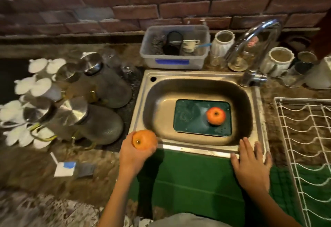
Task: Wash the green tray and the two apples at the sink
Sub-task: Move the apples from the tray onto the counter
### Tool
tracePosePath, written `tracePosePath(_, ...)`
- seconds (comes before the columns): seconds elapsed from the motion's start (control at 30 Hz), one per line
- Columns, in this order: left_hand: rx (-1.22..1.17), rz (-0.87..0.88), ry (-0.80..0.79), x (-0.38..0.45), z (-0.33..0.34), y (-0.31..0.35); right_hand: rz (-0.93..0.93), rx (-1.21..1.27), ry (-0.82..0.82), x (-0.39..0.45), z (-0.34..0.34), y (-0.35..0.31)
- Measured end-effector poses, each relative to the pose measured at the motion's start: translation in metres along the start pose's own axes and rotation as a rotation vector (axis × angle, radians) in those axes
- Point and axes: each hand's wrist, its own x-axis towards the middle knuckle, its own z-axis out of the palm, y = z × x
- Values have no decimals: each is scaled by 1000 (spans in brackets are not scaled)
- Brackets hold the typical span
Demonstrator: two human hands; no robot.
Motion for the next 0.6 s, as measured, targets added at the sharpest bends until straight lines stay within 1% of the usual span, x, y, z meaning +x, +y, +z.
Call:
tracePosePath(0.1,43,-84,42,-11,-14,-31,18,-25,-7,-1,1,0)
tracePosePath(0.2,50,-106,98,-18,-16,-48,12,-29,1,-2,-1,1)
tracePosePath(0.43,47,-111,133,-15,-15,-46,13,-16,-9,-1,1,3)
tracePosePath(0.6,37,-138,122,-4,-12,-39,5,-32,-32,0,2,4)
